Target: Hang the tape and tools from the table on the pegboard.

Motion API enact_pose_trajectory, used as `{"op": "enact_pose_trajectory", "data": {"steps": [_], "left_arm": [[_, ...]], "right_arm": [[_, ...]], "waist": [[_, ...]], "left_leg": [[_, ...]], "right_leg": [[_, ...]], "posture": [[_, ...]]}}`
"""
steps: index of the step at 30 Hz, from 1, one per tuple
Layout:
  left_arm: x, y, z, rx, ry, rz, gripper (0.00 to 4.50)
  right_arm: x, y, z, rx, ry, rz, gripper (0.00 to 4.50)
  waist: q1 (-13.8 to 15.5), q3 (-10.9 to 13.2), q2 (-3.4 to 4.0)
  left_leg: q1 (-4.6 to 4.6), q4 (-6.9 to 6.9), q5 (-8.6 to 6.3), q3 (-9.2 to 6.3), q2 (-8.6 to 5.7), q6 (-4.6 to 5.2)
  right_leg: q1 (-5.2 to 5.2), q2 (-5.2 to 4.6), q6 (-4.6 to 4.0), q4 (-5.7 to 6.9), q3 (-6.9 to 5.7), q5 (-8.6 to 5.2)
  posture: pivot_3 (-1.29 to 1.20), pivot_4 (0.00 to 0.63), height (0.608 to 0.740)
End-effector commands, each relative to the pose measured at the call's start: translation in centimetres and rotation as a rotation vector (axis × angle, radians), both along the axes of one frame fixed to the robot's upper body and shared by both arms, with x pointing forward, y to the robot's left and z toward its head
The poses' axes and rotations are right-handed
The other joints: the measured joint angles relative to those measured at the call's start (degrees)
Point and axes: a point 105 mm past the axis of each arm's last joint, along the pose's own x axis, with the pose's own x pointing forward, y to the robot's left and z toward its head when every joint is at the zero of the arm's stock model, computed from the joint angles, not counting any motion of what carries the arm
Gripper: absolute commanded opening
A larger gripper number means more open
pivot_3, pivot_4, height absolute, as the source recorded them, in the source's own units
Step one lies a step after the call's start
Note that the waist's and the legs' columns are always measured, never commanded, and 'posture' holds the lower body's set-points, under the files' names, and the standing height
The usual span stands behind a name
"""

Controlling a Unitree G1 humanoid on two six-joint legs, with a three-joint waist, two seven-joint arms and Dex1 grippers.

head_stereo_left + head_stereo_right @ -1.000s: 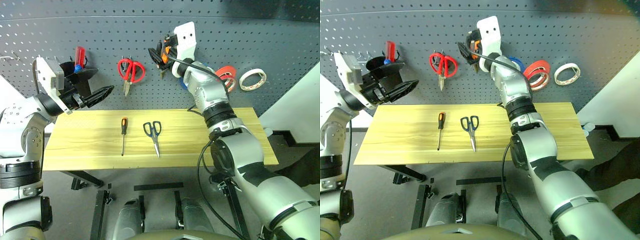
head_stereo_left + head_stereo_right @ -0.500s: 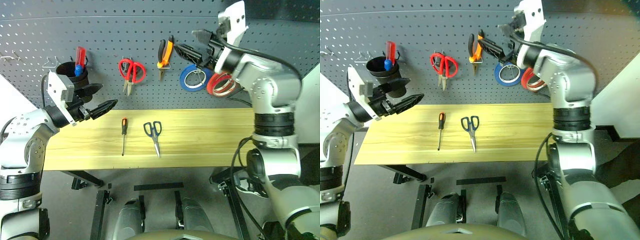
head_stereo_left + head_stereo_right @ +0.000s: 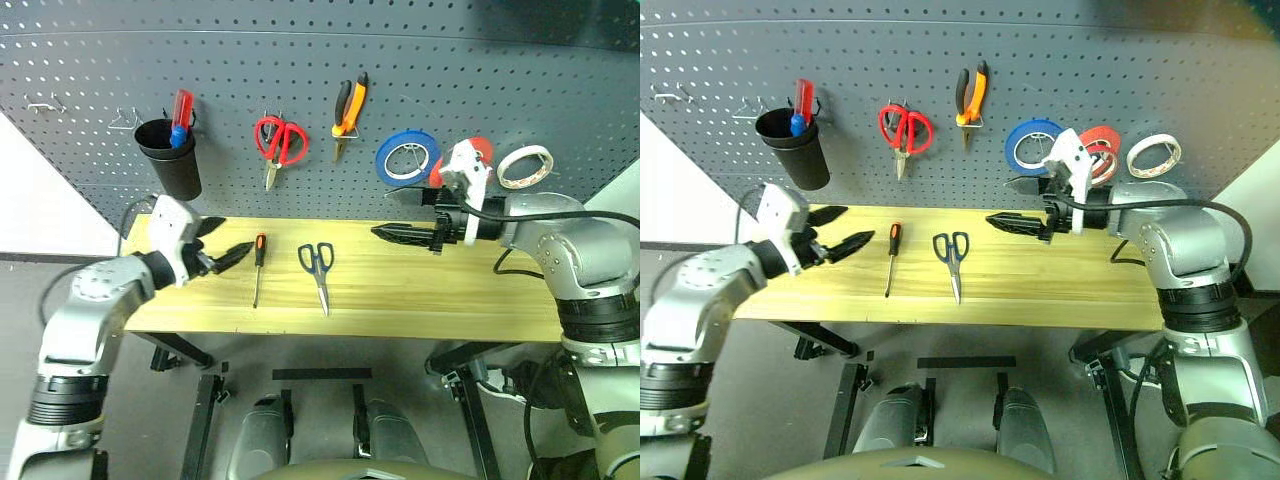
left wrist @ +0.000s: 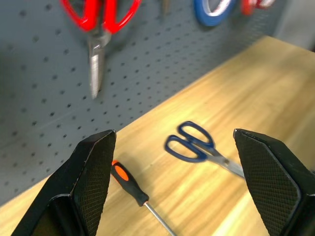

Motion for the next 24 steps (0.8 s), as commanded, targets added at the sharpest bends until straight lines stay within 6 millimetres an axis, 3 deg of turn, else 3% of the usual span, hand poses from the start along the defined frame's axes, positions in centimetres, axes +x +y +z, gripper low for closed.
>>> {"op": "enact_pose_trajectory", "data": {"steps": [1, 6, 12, 18, 21, 24], "left_arm": [[0.3, -1.9, -0.6, 0.018, 0.026, 0.075, 4.02], [1.5, -4.5, -3.0, 0.036, 0.132, 0.171, 4.02], [3.2, -8.2, -4.9, 0.119, 0.203, 0.235, 4.02], [4.7, -10.6, -8.0, 0.200, 0.379, 0.382, 4.02], [5.6, -11.7, -8.1, 0.203, 0.368, 0.477, 4.02], [5.5, -13.5, -7.9, 0.150, 0.382, 0.464, 4.02]], "right_arm": [[-0.4, -2.0, 1.4, -0.007, -0.126, 0.075, 4.47], [0.4, -3.9, -0.1, -0.106, -0.116, 0.121, 4.47], [1.3, -4.2, -0.8, -0.189, -0.132, 0.163, 4.47], [1.5, -3.7, -0.2, -0.195, -0.142, 0.199, 4.47], [1.7, -4.2, 0.0, -0.218, -0.147, 0.198, 4.47], [1.6, -4.6, 0.2, -0.230, -0.137, 0.206, 4.47]], "waist": [[0.04, 0.01, -0.01], [-0.24, 0.19, 0.07], [-0.38, 0.34, 0.21], [-0.14, 0.61, 0.37], [-0.14, 1.21, 0.40], [-0.22, 2.10, 0.34]], "left_leg": [[0.02, 0.00, 0.00, -0.01, 0.00, 0.00], [0.75, -0.09, -0.20, -0.05, 0.00, 0.36], [0.95, -0.12, -0.25, -0.09, 0.01, 0.45], [0.91, -0.11, -0.25, -0.09, 0.01, 0.44], [0.92, -0.09, -0.27, -0.10, -0.01, 0.48], [0.91, -0.07, -0.28, -0.16, 0.00, 0.49]], "right_leg": [[0.02, 0.00, 0.00, -0.01, 0.00, 0.00], [0.76, 0.01, -0.02, -0.19, -0.03, -0.01], [0.98, 0.03, -0.02, -0.28, 0.00, -0.01], [1.00, 0.03, -0.01, -0.42, -0.01, -0.01], [1.20, 0.02, -0.01, -0.65, -0.09, -0.01], [1.24, 0.00, -0.01, -0.73, -0.09, 0.00]], "posture": [[0.07, 0.152, 0.732], [0.05, 0.170, 0.732], [0.05, 0.191, 0.732], [0.04, 0.210, 0.732], [0.03, 0.225, 0.732], [0.02, 0.247, 0.732]]}}
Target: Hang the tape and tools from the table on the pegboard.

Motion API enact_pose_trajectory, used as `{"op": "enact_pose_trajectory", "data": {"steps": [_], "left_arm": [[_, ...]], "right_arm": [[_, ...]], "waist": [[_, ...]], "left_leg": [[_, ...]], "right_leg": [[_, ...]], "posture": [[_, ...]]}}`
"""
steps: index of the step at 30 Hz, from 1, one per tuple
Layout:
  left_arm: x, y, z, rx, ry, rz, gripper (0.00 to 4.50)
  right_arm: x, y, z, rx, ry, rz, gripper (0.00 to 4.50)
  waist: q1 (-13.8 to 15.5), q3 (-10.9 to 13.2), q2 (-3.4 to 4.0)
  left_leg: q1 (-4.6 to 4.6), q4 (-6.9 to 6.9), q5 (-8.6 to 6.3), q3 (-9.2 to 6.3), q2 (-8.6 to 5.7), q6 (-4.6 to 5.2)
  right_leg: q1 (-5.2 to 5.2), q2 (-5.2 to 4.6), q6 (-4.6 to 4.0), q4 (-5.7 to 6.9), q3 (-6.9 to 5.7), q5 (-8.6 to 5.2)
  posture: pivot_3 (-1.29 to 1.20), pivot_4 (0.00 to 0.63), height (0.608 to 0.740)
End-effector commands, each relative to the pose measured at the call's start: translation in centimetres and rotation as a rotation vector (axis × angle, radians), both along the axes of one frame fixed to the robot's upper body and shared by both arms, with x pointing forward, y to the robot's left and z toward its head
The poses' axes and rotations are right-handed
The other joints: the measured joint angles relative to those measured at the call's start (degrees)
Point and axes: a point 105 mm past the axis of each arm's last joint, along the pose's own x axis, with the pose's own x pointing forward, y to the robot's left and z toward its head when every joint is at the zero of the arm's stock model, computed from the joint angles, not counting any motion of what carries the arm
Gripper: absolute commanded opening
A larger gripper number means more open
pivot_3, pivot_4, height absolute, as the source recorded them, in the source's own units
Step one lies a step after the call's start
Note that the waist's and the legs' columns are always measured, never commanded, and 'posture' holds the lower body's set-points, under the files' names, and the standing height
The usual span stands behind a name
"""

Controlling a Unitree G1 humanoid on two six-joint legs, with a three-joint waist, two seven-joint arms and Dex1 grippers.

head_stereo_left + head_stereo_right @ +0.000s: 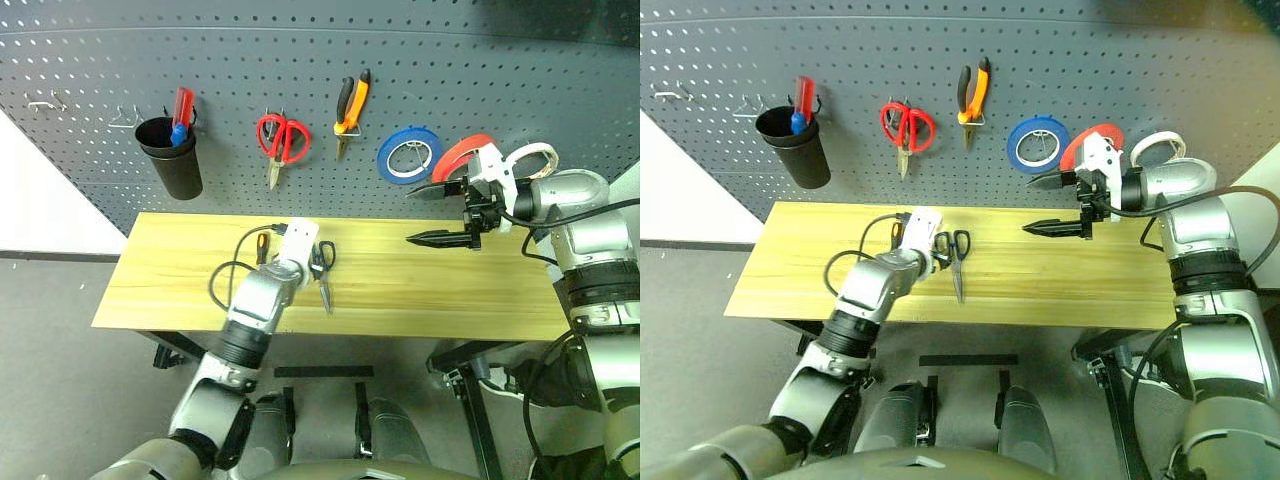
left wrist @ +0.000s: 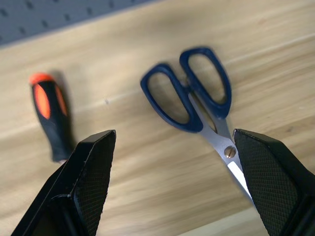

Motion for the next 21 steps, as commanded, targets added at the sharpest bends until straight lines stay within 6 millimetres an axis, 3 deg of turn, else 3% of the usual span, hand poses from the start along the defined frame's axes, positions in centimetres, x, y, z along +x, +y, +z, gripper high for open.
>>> {"op": "enact_pose_trajectory", "data": {"steps": [1, 7, 10, 15, 21], "left_arm": [[0.6, -1.2, 1.3, -0.032, -0.055, 0.020, 4.02], [0.0, -3.0, 0.8, -0.019, 0.010, 0.063, 4.02], [-0.3, -3.9, 0.6, -0.029, 0.039, 0.054, 4.48], [-0.2, -3.9, 0.2, 0.065, 0.058, 0.126, 4.48], [-0.4, -5.3, 0.0, 0.030, 0.085, 0.124, 4.48]], "right_arm": [[0.0, -0.6, 1.2, -0.016, -0.027, 0.008, 4.47], [0.2, -1.0, 1.3, -0.019, -0.029, -0.002, 4.47], [0.1, -1.1, 1.2, -0.023, -0.027, -0.003, 4.50], [0.0, -1.2, 1.1, -0.043, -0.023, 0.006, 4.50], [-0.3, -1.2, 1.0, -0.043, -0.019, 0.011, 4.50]], "waist": [[-0.04, 0.53, 0.04], [-0.66, 2.27, 0.04], [-1.40, 2.98, 0.01], [-1.59, 3.81, -0.05], [-1.75, 4.56, -0.09]], "left_leg": [[-0.01, -0.01, 0.01, -0.03, 0.01, -0.02], [-0.03, -0.04, 0.07, -0.06, 0.04, -0.13], [-0.05, -0.05, 0.07, -0.13, 0.05, -0.13], [-0.05, -0.04, 0.07, -0.12, 0.09, -0.14], [-0.06, -0.04, 0.08, -0.11, 0.08, -0.15]], "right_leg": [[0.00, 0.00, 0.00, -0.02, 0.00, 0.00], [-0.02, -0.05, 0.01, -0.10, -0.01, 0.00], [0.00, -0.09, 0.01, -0.12, -0.06, 0.00], [-0.01, -0.15, 0.03, -0.13, -0.06, 0.02], [-0.01, -0.18, 0.05, -0.14, -0.09, 0.03]], "posture": [[0.02, 0.251, 0.732], [0.00, 0.286, 0.732], [-0.01, 0.292, 0.732], [-0.03, 0.297, 0.732], [-0.05, 0.309, 0.732]]}}
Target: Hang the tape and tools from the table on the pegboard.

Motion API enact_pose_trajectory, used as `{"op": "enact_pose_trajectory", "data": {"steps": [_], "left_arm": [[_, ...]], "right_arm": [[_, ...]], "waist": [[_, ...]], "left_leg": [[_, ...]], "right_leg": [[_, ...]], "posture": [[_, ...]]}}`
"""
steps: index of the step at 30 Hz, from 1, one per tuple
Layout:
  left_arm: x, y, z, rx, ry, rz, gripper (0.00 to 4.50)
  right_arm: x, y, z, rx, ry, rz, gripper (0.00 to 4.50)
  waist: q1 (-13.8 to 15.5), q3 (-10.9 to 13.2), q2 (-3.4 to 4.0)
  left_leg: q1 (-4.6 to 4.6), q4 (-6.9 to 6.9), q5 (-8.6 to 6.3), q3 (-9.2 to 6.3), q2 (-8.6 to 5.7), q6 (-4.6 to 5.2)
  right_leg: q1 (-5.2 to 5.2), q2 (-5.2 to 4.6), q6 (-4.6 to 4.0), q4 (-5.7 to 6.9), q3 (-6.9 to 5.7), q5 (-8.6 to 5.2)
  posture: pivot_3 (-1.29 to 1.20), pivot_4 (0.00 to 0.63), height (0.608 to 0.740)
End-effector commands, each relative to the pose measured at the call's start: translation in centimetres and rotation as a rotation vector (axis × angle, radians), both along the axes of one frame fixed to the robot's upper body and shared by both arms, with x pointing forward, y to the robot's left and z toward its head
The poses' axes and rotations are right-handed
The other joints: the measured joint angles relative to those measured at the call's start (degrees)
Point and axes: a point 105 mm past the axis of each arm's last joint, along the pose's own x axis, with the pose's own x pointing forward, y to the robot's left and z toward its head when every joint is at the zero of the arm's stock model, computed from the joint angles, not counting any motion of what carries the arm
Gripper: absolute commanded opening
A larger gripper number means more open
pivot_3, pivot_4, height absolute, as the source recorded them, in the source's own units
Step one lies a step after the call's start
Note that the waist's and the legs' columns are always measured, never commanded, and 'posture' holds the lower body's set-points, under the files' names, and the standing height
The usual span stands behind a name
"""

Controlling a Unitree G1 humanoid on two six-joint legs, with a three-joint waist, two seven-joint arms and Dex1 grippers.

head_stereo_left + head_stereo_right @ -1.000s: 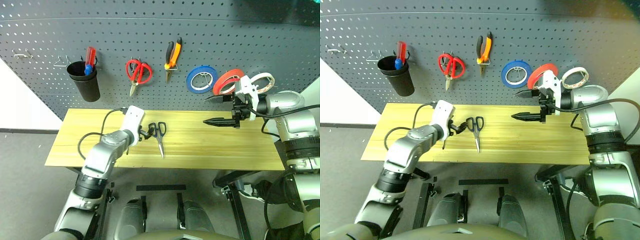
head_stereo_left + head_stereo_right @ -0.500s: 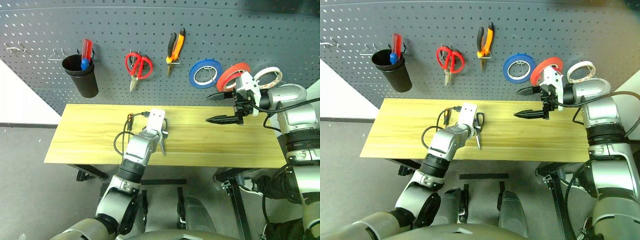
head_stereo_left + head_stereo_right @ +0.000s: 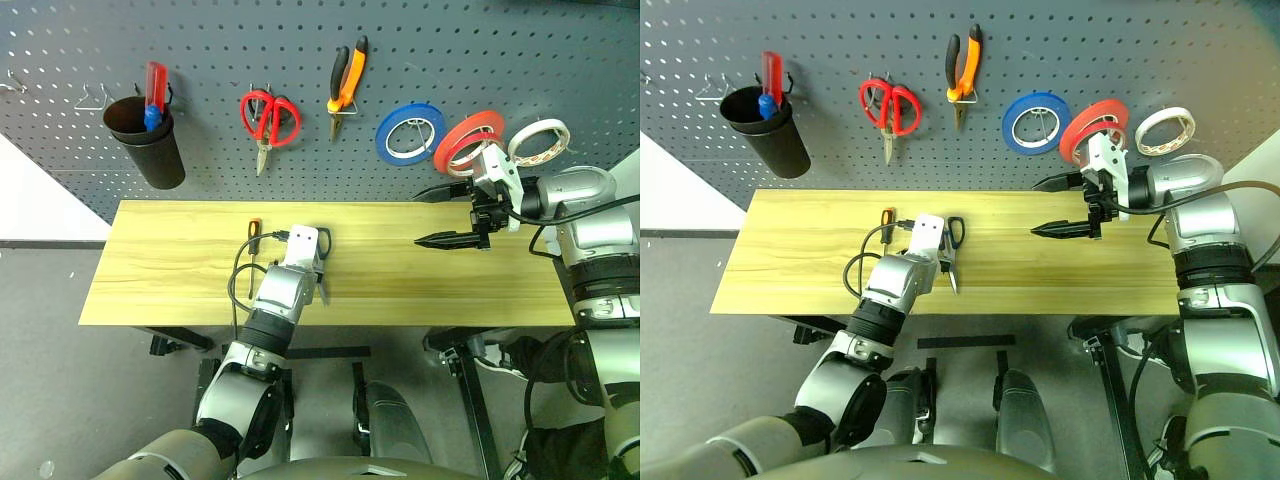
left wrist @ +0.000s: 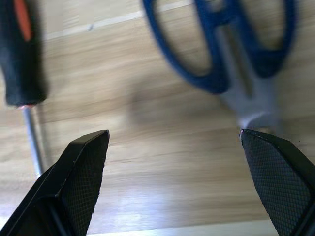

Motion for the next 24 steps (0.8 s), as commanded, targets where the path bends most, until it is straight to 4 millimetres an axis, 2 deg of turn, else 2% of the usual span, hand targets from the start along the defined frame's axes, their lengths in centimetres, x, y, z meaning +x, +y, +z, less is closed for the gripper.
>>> {"op": "enact_pose_trajectory", "data": {"steps": [1, 9, 15, 17, 24], "left_arm": [[-0.6, -6.2, 2.0, -0.128, -0.019, -0.075, 4.48], [-0.6, -8.6, 3.3, -0.189, -0.077, -0.149, 4.48], [-1.0, -9.1, 4.3, -0.192, -0.112, -0.179, 4.48], [-1.1, -9.0, 4.3, -0.173, -0.114, -0.175, 4.48], [-1.6, -10.2, 4.3, -0.300, -0.055, -0.091, 4.48]], "right_arm": [[-0.4, -0.3, 1.3, -0.001, -0.041, 0.011, 4.50], [-0.8, -0.4, 0.7, -0.016, -0.022, 0.020, 4.50], [-1.1, -0.5, 0.6, -0.018, -0.015, 0.022, 4.50], [-1.1, -0.5, 0.7, -0.014, -0.010, 0.025, 4.50], [-1.1, -0.6, 0.7, -0.035, -0.011, 0.034, 4.50]], "waist": [[-0.09, 0.15, 0.01], [-0.32, 0.37, 0.05], [-0.56, 0.66, 0.05], [-0.96, 0.76, 0.05], [-1.38, 1.09, 0.08]], "left_leg": [[0.00, 0.00, 0.00, 0.00, 0.00, 0.00], [-0.01, 0.00, 0.00, 0.03, -0.04, -0.01], [-0.01, -0.01, 0.00, 0.03, -0.05, -0.02], [-0.02, -0.01, 0.00, 0.03, -0.06, -0.02], [-0.01, -0.03, 0.01, 0.03, -0.04, -0.03]], "right_leg": [[0.00, -0.03, 0.01, 0.00, -0.01, 0.00], [0.00, -0.14, 0.06, -0.03, -0.06, 0.03], [0.00, -0.15, 0.07, -0.04, -0.06, 0.04], [0.00, -0.16, 0.08, -0.04, -0.06, 0.04], [-0.02, -0.16, 0.09, -0.04, -0.06, 0.05]], "posture": [[-0.05, 0.310, 0.732], [-0.06, 0.311, 0.732], [-0.06, 0.308, 0.732], [-0.06, 0.307, 0.732], [-0.06, 0.306, 0.732]]}}
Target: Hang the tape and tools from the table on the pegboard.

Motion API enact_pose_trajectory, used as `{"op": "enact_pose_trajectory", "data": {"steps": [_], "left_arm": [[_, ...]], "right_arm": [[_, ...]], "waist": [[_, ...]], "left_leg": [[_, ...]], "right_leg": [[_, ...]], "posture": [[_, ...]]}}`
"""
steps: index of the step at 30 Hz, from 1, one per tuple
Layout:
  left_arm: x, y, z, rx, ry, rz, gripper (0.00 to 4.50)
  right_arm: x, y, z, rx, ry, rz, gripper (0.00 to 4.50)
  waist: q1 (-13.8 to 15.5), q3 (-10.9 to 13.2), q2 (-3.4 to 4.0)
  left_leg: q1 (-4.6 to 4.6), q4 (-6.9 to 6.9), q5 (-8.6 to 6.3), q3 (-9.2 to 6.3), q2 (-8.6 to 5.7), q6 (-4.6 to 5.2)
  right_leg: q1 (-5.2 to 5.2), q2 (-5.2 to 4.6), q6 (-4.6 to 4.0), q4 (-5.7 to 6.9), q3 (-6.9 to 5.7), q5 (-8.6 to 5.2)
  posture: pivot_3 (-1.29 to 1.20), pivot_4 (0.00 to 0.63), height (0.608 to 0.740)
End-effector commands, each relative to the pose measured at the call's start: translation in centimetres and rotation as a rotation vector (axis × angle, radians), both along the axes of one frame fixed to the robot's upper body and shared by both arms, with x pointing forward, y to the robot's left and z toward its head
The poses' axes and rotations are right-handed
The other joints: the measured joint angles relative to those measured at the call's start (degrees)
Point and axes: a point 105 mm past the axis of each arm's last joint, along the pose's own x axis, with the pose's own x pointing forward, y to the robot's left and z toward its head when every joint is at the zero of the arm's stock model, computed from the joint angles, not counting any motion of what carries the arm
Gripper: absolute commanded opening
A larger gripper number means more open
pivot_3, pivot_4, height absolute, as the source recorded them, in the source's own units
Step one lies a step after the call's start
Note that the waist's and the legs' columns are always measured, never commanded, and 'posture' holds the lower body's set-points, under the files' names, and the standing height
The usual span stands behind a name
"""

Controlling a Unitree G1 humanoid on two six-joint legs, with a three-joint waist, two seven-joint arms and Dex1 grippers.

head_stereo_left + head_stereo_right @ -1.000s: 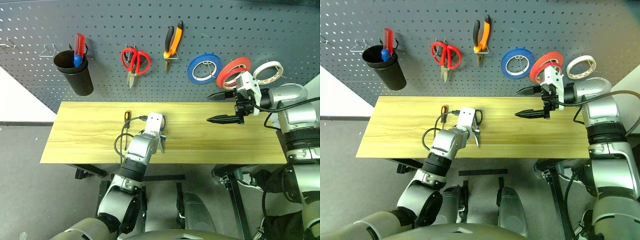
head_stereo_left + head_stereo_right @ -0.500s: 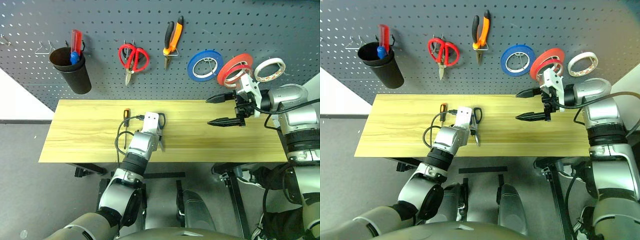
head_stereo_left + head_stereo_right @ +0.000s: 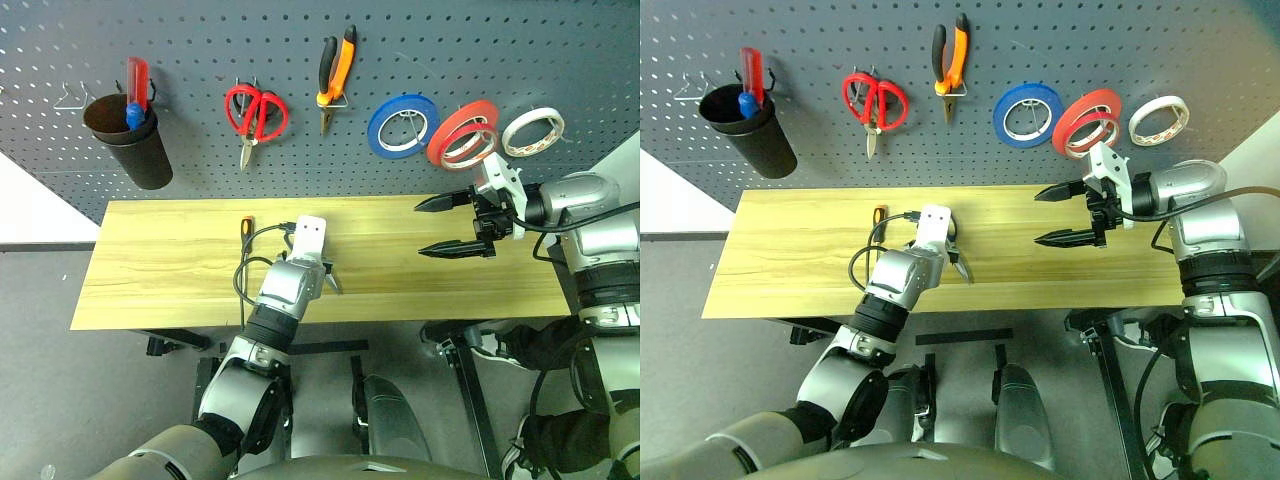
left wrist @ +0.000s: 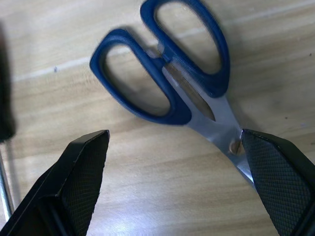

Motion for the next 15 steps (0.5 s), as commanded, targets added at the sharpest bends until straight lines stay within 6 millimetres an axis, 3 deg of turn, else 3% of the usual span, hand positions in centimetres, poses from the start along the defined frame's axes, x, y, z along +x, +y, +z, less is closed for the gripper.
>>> {"op": "enact_pose_trajectory", "data": {"steps": [1, 8, 15], "left_arm": [[-2.3, -9.0, 2.4, -0.255, 0.024, -0.089, 4.48], [-2.3, -10.4, 2.2, -0.334, 0.057, -0.061, 4.48], [-2.3, -12.4, 4.3, -0.367, -0.061, -0.167, 4.48]], "right_arm": [[-0.2, -0.2, 1.2, -0.017, -0.055, 0.016, 4.50], [-0.3, -0.2, 1.2, -0.024, -0.054, 0.024, 4.50], [-0.5, -0.3, 1.4, -0.028, -0.050, 0.026, 4.50]], "waist": [[0.05, 0.01, 0.00], [0.32, 0.05, -0.03], [0.21, 0.51, -0.03]], "left_leg": [[0.00, -0.01, 0.00, 0.00, 0.00, 0.00], [-0.01, 0.00, 0.00, 0.01, -0.03, 0.00], [-0.02, -0.01, 0.00, 0.02, -0.06, -0.01]], "right_leg": [[0.00, 0.00, 0.00, 0.00, 0.00, 0.00], [0.01, -0.05, 0.03, -0.03, -0.01, 0.02], [0.02, -0.06, 0.07, -0.06, -0.01, 0.04]], "posture": [[-0.06, 0.307, 0.732], [-0.07, 0.312, 0.732], [-0.08, 0.315, 0.732]]}}
